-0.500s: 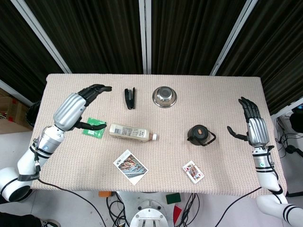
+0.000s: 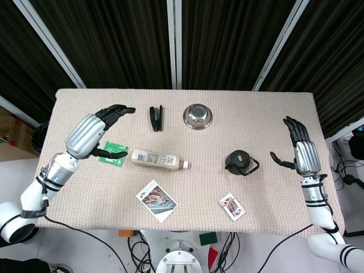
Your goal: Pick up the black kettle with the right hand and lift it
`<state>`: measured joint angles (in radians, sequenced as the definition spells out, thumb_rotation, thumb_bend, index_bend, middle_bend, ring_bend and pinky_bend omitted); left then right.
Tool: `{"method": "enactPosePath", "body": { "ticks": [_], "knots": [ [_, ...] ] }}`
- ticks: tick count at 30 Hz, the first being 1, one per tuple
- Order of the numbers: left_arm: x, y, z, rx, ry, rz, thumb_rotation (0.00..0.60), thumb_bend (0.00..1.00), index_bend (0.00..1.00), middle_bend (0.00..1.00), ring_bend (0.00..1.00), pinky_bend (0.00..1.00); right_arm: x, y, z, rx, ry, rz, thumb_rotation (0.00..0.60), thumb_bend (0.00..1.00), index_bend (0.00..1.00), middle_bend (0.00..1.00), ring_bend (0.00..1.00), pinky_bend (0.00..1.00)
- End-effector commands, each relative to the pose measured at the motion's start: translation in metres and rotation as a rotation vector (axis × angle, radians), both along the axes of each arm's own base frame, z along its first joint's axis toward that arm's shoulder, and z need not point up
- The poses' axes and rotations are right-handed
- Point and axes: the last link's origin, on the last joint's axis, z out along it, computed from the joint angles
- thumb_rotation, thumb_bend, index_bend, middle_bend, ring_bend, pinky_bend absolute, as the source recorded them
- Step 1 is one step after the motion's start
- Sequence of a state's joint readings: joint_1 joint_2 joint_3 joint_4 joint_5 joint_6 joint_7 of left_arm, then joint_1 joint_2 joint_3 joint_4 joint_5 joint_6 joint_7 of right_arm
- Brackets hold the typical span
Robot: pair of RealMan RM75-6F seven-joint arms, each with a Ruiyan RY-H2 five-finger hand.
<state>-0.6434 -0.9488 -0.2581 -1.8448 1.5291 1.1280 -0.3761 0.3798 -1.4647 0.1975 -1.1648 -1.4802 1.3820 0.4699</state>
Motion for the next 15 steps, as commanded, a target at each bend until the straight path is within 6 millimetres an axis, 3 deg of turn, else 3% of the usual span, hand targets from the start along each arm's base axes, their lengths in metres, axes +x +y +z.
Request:
{"method": "enactPosePath", "body": {
  "ticks": [1,5,8,15],
  "knots": [
    [-0.002,0.001,0.0,0.007,0.012,0.005,0.6,0.08,0.14,0.19,0.14,0.25,0.001,0.002,0.001,0.004,-0.007,0.003,0.6,0.22,0.0,0.0,0.0,0.0],
    [-0.011,0.003,-0.001,0.035,0.059,0.02,0.6,0.08,0.14,0.19,0.14,0.24,0.007,0.009,0.005,0.059,-0.022,0.013,0.6,0.2,0.0,0.0,0.0,0.0],
    [-0.027,0.007,-0.003,0.075,0.123,0.052,0.6,0.08,0.14,0.18,0.14,0.22,0.011,0.015,0.018,0.114,0.147,0.043,0.6,0.18,0.01,0.04,0.0,0.0],
    [-0.076,0.021,-0.005,0.087,0.164,0.203,0.579,0.0,0.16,0.17,0.11,0.2,0.03,0.032,0.046,0.249,0.457,0.095,0.588,0.18,0.16,0.17,0.0,0.0]
  ]
}}
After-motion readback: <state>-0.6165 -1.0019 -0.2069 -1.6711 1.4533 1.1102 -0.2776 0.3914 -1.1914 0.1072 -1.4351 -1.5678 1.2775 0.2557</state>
